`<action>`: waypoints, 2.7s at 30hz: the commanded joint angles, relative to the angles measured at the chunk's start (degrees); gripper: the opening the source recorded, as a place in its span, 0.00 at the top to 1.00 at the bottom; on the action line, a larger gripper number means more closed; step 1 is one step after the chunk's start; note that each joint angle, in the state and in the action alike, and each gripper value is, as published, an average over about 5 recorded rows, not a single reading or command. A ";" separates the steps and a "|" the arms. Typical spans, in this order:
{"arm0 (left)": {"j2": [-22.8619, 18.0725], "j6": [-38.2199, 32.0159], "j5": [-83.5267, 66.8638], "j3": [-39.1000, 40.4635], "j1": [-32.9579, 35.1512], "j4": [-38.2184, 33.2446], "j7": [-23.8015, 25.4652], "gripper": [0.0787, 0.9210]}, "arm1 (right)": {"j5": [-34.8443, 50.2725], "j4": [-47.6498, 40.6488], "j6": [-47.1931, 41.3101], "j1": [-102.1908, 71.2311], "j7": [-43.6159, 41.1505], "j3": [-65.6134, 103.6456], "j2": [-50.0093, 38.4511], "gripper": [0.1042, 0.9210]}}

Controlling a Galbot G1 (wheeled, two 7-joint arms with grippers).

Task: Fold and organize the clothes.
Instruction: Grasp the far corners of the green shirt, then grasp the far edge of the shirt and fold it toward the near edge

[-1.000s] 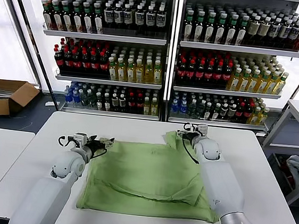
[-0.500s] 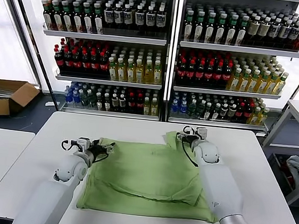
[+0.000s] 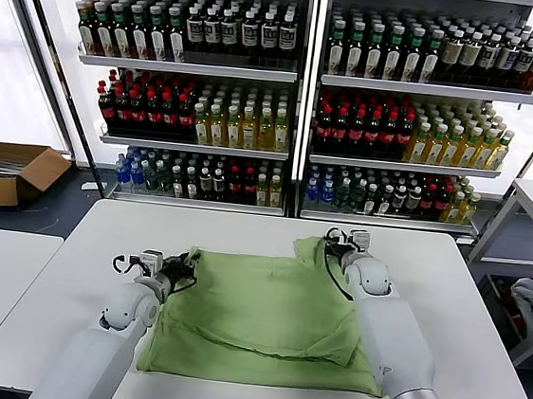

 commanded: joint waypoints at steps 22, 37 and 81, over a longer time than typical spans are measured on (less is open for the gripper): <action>0.55 -8.10 2.87 -0.91 1.61 -5.46 -0.25 0.99 | 2.11 25.43 -0.40 -11.73 1.03 3.86 -3.40 1.00; 2.21 -7.52 3.19 -3.76 9.35 -14.26 -0.92 0.99 | 5.93 41.84 -1.84 -22.98 6.16 7.88 -6.60 1.00; 0.51 -8.27 10.19 -11.41 32.53 -30.36 1.46 0.99 | 2.18 60.49 -2.41 -50.53 12.38 14.16 -7.22 1.00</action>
